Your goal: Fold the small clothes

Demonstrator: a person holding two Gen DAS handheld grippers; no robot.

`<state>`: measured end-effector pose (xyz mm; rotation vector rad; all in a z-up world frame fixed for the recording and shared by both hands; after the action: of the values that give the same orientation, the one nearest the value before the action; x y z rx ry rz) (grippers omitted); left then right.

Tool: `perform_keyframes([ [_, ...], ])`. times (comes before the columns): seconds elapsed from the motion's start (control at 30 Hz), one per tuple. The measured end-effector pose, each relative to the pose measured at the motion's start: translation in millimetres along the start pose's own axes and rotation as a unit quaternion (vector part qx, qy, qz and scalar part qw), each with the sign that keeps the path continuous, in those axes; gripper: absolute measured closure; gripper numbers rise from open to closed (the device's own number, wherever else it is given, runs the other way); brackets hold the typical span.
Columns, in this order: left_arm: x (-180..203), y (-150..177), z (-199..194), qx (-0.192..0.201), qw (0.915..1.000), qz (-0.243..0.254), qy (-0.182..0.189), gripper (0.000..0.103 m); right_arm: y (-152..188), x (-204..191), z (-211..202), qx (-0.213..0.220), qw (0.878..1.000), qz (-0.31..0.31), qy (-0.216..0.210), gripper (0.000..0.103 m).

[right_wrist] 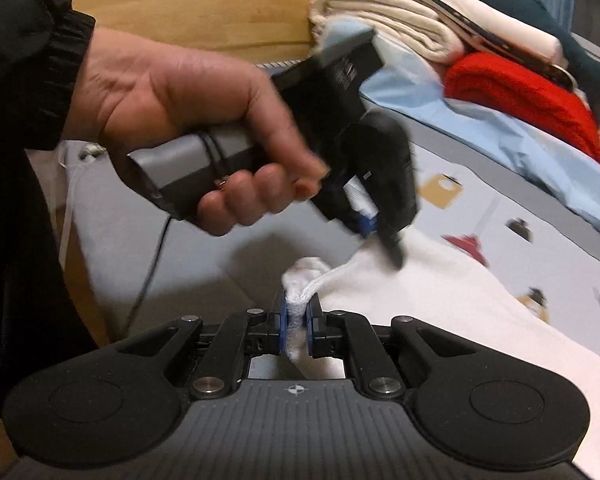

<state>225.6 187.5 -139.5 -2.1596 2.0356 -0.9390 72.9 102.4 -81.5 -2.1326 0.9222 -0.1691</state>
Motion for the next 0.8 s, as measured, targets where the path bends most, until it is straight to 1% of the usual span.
perform_keyframes([
  [0.07, -6.4, -2.0, -26.4, 0.026, 0.9994, 0.003, -0.023, 0.091, -12.6, -13.9, -3.0, 0.020, 0.999, 0.009, -0.029, 0.094],
  [0.13, -15.2, 0.3, -50.4, 0.046, 0.9977, 0.007, -0.050, 0.091, -26.5, -21.6, -9.8, 0.043, 0.997, 0.033, -0.058, 0.094],
  [0.2, -21.9, 5.4, -60.5, 0.044, 0.9965, 0.008, -0.070, 0.091, -36.2, -19.8, -15.7, 0.055, 0.993, 0.070, -0.079, 0.094],
  [0.3, -20.5, 9.2, -59.2, 0.027, 0.9958, 0.020, -0.086, 0.091, -34.6, -3.3, -19.2, 0.050, 0.989, 0.119, -0.072, 0.094],
  [0.37, -6.9, 3.0, -56.2, 0.028, 0.9954, 0.037, -0.084, 0.091, -29.2, 15.7, -23.0, 0.047, 0.987, 0.146, -0.050, 0.094],
  [0.47, 28.7, -9.5, -46.1, 0.045, 0.9956, 0.057, -0.059, 0.091, -18.0, 53.3, -39.5, 0.053, 0.981, 0.187, -0.004, 0.095],
  [0.57, 79.3, -22.9, -31.0, 0.061, 0.9936, 0.091, -0.029, 0.091, -1.1, 95.1, -62.2, 0.059, 0.971, 0.226, 0.042, 0.095],
  [0.6, 102.5, -27.2, -23.7, 0.067, 0.9920, 0.106, -0.015, 0.091, 6.5, 109.9, -70.2, 0.062, 0.968, 0.237, 0.061, 0.095],
  [0.67, 144.7, -31.3, -10.8, 0.075, 0.9872, 0.140, 0.007, 0.091, 23.1, 136.7, -84.7, 0.066, 0.958, 0.259, 0.100, 0.095],
  [0.7, 170.7, -31.9, -4.5, 0.083, 0.9822, 0.167, 0.020, 0.091, 31.9, 150.2, -95.7, 0.071, 0.952, 0.271, 0.123, 0.095],
  [0.77, 211.6, -31.8, 3.5, 0.096, 0.9729, 0.206, 0.044, 0.083, 47.0, 172.8, -117.7, 0.084, 0.938, 0.286, 0.177, 0.095],
  [0.8, 229.9, -30.4, 5.5, 0.103, 0.9703, 0.208, 0.066, 0.076, 56.4, 182.0, -128.3, 0.087, 0.930, 0.292, 0.206, 0.095],
])
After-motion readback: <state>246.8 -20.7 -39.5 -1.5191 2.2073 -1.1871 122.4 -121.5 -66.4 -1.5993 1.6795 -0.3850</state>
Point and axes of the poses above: each gripper's, at about its wrist camera, not at the fingertips, and z roughly the way its jaws point, x to its right, y to its underside, the point moved 8 cm from there along z, roughly the way its jaws point, and after that the axes turned 13 degrees about z, right-handed, at the moved point
